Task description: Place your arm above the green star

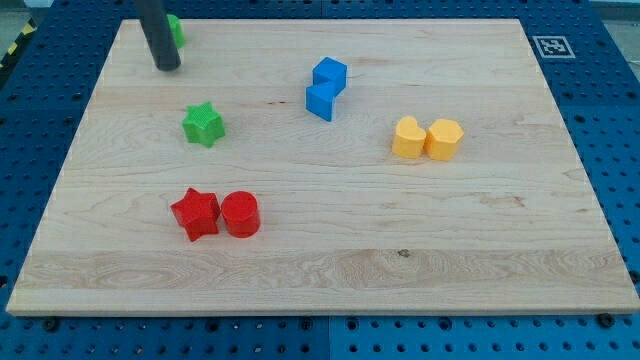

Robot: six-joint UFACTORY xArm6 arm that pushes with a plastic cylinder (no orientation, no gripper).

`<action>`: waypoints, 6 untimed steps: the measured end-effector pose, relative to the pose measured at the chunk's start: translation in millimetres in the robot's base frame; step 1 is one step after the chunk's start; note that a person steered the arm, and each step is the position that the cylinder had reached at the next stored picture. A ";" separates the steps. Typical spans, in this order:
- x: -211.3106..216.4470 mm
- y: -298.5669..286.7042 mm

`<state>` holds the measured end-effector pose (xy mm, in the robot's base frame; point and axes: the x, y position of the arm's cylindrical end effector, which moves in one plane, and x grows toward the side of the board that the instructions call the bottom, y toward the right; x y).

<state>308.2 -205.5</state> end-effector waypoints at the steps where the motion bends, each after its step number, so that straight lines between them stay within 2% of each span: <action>1: 13.3 10.4; 3: 13.3 10.9; 6: 28.9 46.7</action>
